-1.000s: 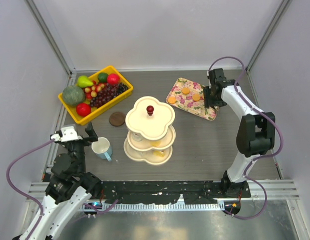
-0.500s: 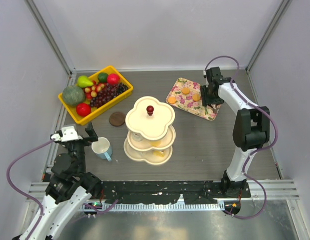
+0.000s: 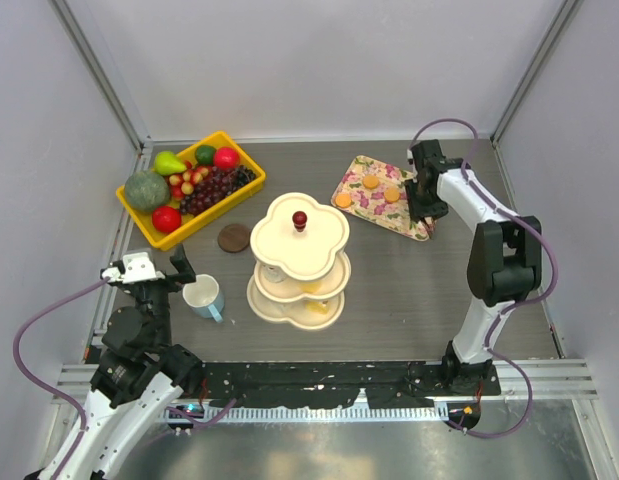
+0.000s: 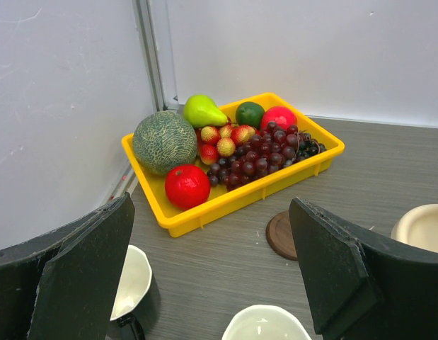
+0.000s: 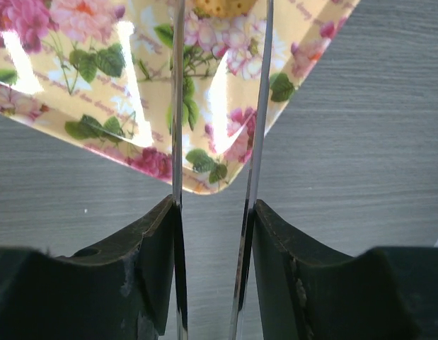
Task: Serve the afternoon tea
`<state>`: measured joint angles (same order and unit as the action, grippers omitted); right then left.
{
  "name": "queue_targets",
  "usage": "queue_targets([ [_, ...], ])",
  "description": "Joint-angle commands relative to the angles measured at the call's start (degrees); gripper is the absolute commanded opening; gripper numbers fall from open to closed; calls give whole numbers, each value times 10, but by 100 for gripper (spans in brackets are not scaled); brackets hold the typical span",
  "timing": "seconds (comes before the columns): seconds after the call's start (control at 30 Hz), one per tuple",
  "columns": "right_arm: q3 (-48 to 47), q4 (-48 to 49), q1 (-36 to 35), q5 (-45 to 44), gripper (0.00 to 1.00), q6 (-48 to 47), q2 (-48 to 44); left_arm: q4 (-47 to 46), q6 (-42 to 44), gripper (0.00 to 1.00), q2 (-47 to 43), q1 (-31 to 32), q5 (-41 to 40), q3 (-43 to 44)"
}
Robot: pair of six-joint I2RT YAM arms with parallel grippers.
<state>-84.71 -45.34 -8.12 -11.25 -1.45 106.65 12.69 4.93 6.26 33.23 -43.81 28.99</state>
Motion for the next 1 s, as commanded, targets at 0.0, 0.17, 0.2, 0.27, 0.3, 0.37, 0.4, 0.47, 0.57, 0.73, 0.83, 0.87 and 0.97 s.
queue_targets([
  [0.0, 3, -15, 2, -31, 43, -4, -85, -18, -5, 99, 5, -3, 4, 8],
  [0.17, 4, -26, 0, -35, 42, 2, -141, -18, -4, 99, 2, -3, 4, 8],
  [0.2, 4, -27, -2, -37, 42, 4, -158, -17, -4, 99, 2, -4, 5, 9],
  [0.27, 0, -34, -10, -39, 43, 4, -182, -17, -5, 99, 2, -3, 5, 9],
  [0.3, -5, -39, -13, -39, 42, 4, -191, -17, -5, 99, 2, -4, 5, 9],
  [0.37, -11, -43, -38, -40, 42, 2, -217, -16, -4, 99, 2, -3, 4, 9],
  [0.4, -12, -45, -47, -41, 42, 1, -235, -16, -4, 99, 2, -4, 4, 9],
  [0.47, -22, -52, -74, -42, 42, -4, -258, -16, -4, 99, 2, -4, 5, 9],
  [0.57, -45, -65, -127, -42, 42, -12, -282, -15, -4, 99, 1, -4, 3, 10],
  [0.73, -81, -83, -204, -29, 43, -22, -314, -16, -4, 99, 1, -4, 2, 9],
  [0.83, -94, -82, -260, -10, 43, -29, -326, -15, -4, 99, 1, -4, 3, 10],
  [0.87, -100, -83, -274, -6, 43, -35, -326, -15, -4, 99, 1, -3, 2, 10],
  [0.97, -109, -81, -319, 17, 43, -45, -326, -14, -4, 99, 1, -4, 3, 9],
])
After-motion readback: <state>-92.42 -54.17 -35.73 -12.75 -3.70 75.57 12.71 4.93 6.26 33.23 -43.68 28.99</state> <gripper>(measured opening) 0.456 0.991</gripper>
